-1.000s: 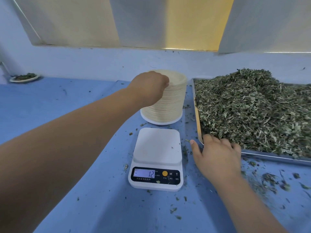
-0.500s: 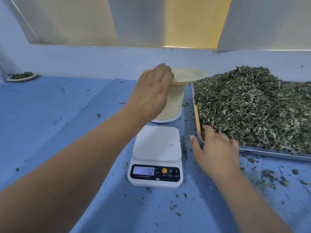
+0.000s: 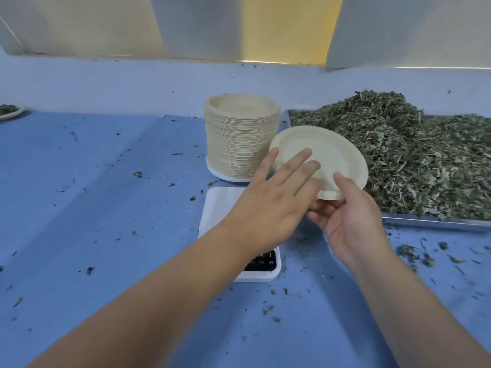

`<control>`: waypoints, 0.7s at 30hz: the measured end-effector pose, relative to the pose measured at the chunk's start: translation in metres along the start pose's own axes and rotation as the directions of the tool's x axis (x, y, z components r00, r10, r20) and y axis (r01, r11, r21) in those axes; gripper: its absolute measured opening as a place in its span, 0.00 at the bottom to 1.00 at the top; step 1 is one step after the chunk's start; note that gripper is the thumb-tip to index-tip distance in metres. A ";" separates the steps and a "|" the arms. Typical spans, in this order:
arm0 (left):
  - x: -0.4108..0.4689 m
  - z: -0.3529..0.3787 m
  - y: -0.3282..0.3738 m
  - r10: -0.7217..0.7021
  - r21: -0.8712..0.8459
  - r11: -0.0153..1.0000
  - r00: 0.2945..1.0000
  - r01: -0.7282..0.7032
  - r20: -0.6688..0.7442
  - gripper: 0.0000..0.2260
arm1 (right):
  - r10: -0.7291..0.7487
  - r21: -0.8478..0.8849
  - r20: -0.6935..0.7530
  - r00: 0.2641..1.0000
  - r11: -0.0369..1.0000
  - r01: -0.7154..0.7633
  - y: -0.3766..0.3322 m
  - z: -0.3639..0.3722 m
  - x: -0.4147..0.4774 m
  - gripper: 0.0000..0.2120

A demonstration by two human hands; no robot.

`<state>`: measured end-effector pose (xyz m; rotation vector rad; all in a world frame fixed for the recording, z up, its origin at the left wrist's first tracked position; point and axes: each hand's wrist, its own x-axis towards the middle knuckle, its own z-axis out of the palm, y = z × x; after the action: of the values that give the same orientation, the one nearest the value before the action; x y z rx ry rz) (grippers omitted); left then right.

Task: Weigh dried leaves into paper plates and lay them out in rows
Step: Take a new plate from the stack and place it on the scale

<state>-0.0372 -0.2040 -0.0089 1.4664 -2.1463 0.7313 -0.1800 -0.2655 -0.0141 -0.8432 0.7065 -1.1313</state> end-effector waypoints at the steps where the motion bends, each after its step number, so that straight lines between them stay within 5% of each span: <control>1: -0.002 0.000 0.000 -0.032 -0.048 0.998 0.999 0.031 -0.012 0.13 | -0.007 -0.012 -0.019 1.000 1.000 0.007 0.001 -0.002 0.001 0.14; 4: -0.012 -0.006 -0.007 -0.278 -0.274 0.926 0.960 0.259 -0.032 0.19 | -0.024 -0.106 -0.049 0.998 0.994 0.019 0.002 -0.003 0.002 0.10; 9: -0.028 -0.022 -0.024 -0.718 -0.618 0.524 0.694 0.586 0.048 0.16 | 0.099 -0.248 0.119 0.988 0.967 -0.067 0.010 0.001 -0.003 0.07; 11: -0.036 -0.029 -0.036 -0.791 -0.766 0.274 0.589 0.582 0.164 0.22 | 0.131 -0.304 0.189 0.973 0.950 -0.069 0.014 0.005 -0.007 0.09; 13: -0.047 -0.031 -0.049 -0.827 -0.834 0.110 0.515 0.541 0.225 0.16 | 0.100 -0.347 0.194 0.976 0.938 -0.027 0.017 0.010 -0.011 0.10; 17: -0.067 -0.035 -0.074 -0.855 -0.841 -0.102 0.386 0.531 0.347 0.10 | -0.061 -0.382 0.128 0.990 0.918 0.106 0.024 0.020 -0.013 0.12; 21: -0.082 -0.030 -0.083 -0.870 -0.833 -0.205 0.293 0.515 0.395 0.07 | -0.001 -0.405 0.202 0.979 0.911 0.084 0.033 0.026 -0.017 0.12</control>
<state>0.0705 -0.1517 -0.0221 1.3487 -0.6063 -0.6328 -0.1474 -0.2373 -0.0279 -1.3172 0.7750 -0.9309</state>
